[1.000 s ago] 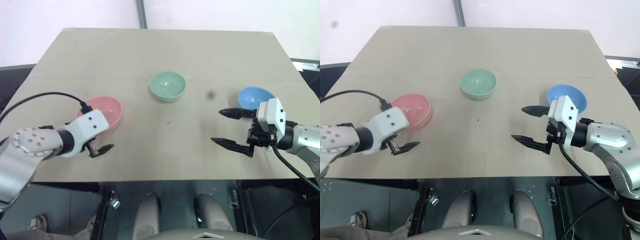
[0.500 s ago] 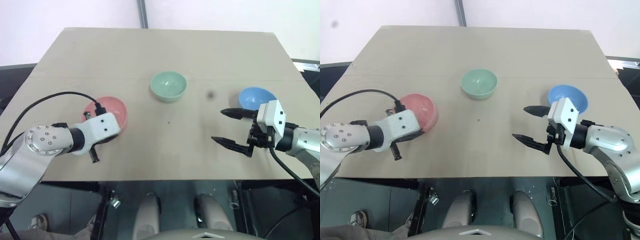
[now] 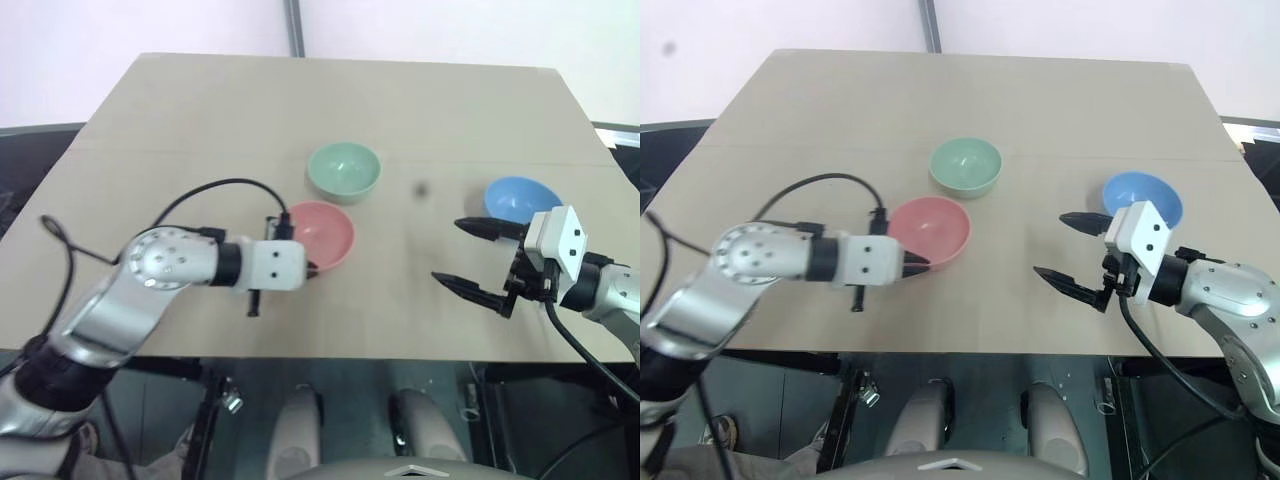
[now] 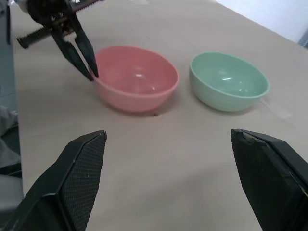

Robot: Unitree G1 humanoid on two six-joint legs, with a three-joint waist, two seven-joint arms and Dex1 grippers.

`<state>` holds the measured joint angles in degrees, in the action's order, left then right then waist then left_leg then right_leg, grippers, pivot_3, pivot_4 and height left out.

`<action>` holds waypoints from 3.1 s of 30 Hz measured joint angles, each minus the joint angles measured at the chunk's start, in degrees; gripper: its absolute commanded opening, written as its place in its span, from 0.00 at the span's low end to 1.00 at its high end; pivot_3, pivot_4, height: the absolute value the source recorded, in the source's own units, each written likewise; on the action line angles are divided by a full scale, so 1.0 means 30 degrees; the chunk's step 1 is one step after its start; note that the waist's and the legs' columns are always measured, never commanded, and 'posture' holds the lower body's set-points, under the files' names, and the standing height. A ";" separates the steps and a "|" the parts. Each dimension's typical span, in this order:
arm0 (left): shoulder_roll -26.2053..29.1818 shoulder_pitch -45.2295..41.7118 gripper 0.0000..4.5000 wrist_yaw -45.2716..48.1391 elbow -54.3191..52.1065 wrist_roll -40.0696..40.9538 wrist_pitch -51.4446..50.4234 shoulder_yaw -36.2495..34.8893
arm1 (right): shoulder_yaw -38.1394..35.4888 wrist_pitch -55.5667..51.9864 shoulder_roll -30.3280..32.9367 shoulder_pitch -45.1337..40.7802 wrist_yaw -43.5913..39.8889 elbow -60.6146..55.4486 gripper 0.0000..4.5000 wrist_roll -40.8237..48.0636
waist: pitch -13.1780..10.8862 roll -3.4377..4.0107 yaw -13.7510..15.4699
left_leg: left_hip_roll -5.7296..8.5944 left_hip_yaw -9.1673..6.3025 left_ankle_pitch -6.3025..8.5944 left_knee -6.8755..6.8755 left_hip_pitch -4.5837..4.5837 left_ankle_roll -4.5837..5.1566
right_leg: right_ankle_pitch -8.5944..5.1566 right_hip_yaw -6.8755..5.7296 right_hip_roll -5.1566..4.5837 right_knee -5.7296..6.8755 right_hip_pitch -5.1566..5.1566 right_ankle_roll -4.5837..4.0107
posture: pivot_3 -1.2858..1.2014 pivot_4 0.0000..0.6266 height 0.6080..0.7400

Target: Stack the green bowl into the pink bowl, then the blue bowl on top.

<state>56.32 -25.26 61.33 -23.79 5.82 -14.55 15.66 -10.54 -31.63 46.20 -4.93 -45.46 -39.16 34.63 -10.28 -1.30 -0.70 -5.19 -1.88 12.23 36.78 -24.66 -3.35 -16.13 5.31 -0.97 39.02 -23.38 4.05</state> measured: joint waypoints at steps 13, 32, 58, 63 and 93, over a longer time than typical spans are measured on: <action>-0.2099 -0.2094 0.69 0.1647 0.2998 0.1106 -0.1188 -0.1028 | -0.1303 -0.0942 0.0149 0.1194 0.1239 -0.1235 1.00 0.0527 | 0.0003 0.0001 -0.0096 | -0.0003 -0.0019 0.0001 0.0088 -0.0002 0.0003 | -0.0001 -0.0003 0.0004 0.0074 0.0010 0.0004 | 0.52 0.24 1.00; -0.2385 0.4449 0.69 -0.5549 -0.3888 0.8985 -1.3404 -1.2419 | 0.5248 -0.1728 -0.7315 -1.2863 0.4579 1.3791 1.00 -0.5502 | -0.0011 0.0009 -0.1017 | -0.0013 -0.0018 -0.0003 0.0126 0.0023 -0.0001 | -0.0001 0.0029 0.0024 0.0283 -0.0061 -0.0006 | 0.52 0.24 1.00; -0.2197 0.6695 0.71 -0.7646 -0.5536 1.0170 -1.2501 -1.4058 | 0.3224 0.0831 -1.3282 -2.3075 0.6494 3.4261 0.82 -0.7694 | -0.0023 0.0029 -0.1086 | -0.0002 -0.0019 -0.0002 0.0071 -0.0001 -0.0001 | -0.0001 -0.0005 0.0004 0.0241 -0.0077 -0.0009 | 0.52 0.24 1.00; -0.2309 0.7001 0.71 -0.8107 -0.5942 1.0513 -1.2493 -1.4056 | 0.3175 0.0994 -1.3505 -2.3432 0.5966 3.4532 0.48 -0.7971 | -0.0028 0.0037 -0.1101 | -0.0002 -0.0021 -0.0002 0.0061 0.0002 -0.0001 | -0.0001 -0.0005 0.0006 0.0239 -0.0079 -0.0010 | 0.52 0.24 1.00; -0.2343 0.8819 0.71 -0.8778 -0.6557 1.0678 -1.1912 -1.4433 | 1.2369 2.3321 -0.9330 -2.2446 -0.5836 3.1832 0.98 -1.6487 | -0.0059 0.0080 -0.1092 | -0.0005 0.0003 -0.0012 -0.0013 0.0044 -0.0023 | -0.0003 0.0019 0.0001 0.0196 -0.0077 -0.0015 | 0.52 0.24 1.00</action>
<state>49.29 1.19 35.00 -43.46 37.86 -50.29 -27.64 26.57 38.34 18.21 -72.27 -62.97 56.34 -14.83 -10.46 -1.06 -3.97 -5.20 -1.87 12.19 36.74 -24.53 -3.42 -16.14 5.36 -0.97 39.61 -23.61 4.00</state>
